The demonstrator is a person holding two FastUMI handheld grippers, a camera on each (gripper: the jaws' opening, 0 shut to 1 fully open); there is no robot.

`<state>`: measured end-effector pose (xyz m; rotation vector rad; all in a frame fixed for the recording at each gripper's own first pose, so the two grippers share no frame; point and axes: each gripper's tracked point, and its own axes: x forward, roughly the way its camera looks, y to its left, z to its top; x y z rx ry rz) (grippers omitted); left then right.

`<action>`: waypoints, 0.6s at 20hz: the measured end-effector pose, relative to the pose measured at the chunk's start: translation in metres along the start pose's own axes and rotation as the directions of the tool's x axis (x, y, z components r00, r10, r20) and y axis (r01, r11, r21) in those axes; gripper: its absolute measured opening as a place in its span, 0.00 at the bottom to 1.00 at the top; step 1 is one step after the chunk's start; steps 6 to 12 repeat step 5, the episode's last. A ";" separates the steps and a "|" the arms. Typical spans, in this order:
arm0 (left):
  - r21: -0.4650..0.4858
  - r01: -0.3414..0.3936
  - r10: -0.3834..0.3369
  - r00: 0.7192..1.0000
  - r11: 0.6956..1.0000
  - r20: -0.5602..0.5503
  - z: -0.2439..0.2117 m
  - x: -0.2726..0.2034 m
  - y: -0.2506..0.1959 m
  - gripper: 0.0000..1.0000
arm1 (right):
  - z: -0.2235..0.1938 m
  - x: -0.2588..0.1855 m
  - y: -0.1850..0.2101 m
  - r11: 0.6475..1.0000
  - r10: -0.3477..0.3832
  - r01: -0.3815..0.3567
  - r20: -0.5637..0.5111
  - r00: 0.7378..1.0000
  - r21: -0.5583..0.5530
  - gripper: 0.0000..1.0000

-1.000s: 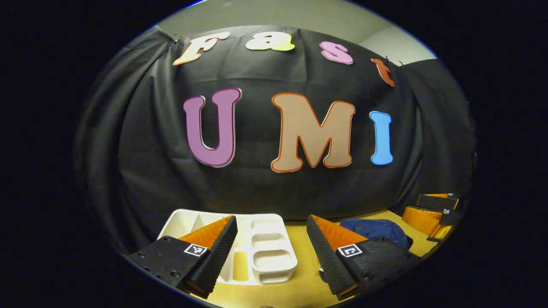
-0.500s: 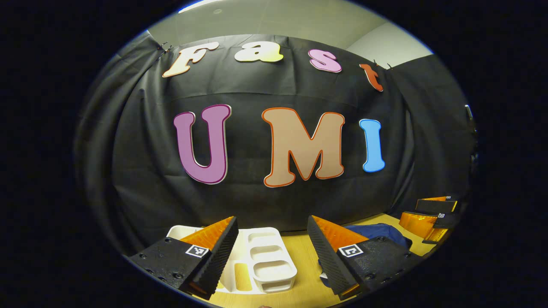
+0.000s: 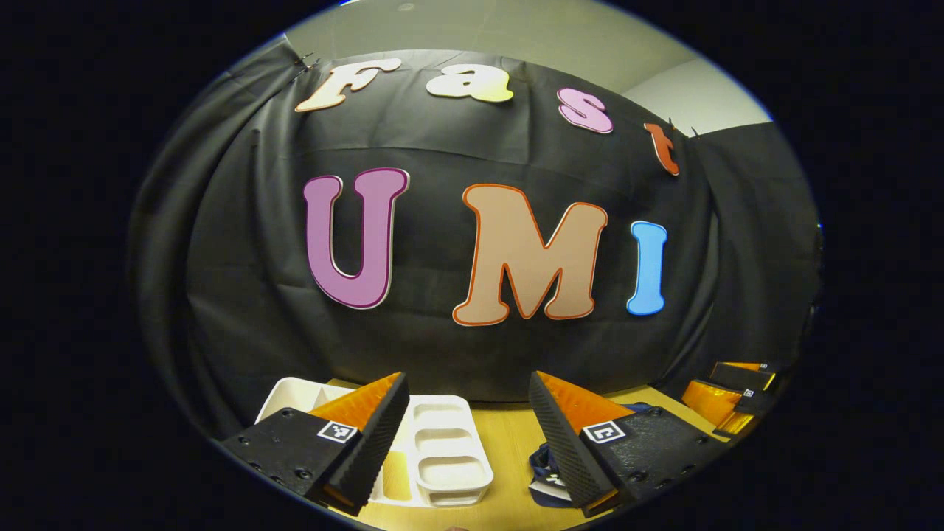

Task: Open the schoolbag, grab two books from the bookshelf and put them into the schoolbag.

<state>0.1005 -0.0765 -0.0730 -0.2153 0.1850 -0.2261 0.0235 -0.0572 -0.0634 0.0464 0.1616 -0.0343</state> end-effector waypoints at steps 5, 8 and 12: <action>-0.003 -0.003 0.003 1.000 1.000 0.004 0.007 0.002 0.006 0.93 | -0.001 0.001 -0.004 1.000 -0.008 0.008 0.004 1.000 -0.024 0.97; -0.003 -0.003 0.003 1.000 1.000 0.004 0.007 0.002 0.006 0.93 | -0.001 0.001 -0.004 1.000 -0.008 0.008 0.004 1.000 -0.024 0.97; -0.003 -0.003 0.003 1.000 1.000 0.004 0.007 0.002 0.006 0.93 | -0.001 0.001 -0.004 1.000 -0.008 0.008 0.004 1.000 -0.024 0.97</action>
